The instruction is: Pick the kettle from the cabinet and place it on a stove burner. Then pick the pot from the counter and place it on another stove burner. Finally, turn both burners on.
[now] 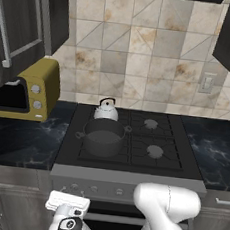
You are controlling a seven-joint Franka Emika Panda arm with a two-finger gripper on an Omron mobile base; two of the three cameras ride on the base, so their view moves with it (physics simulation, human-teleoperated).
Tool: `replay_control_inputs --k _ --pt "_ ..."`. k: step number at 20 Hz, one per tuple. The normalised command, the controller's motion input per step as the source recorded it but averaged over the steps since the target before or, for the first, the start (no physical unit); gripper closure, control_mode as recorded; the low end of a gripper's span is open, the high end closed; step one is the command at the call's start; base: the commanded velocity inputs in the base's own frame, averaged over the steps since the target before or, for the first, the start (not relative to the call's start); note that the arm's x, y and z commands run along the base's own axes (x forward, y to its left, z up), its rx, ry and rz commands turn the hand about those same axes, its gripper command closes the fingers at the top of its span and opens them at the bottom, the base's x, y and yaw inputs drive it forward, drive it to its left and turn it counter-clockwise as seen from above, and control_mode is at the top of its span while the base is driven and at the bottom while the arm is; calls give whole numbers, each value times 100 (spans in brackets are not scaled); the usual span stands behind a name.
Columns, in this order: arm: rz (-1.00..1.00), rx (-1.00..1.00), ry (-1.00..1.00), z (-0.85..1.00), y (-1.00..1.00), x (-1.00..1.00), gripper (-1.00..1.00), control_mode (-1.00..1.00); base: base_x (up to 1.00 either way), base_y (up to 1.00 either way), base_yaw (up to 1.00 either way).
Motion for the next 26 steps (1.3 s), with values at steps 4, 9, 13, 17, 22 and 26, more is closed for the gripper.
replay_control_inputs --k 4,9,13,17,22,26 --pt "0 0 -3 3 0 0 -100 -100 0 0 0" --pt "0 -1 -1 0 0 0 -100 -100 0 0 0" --pt "0 -2 -3 1 0 0 -100 -100 0 0 0" --pt "0 -2 -2 0 0 0 -100 -100 0 0 0" --pt "0 -2 -2 0 0 0 -100 -100 0 0 0" --pt "0 -2 -4 1 0 0 -100 -100 0 0 0"
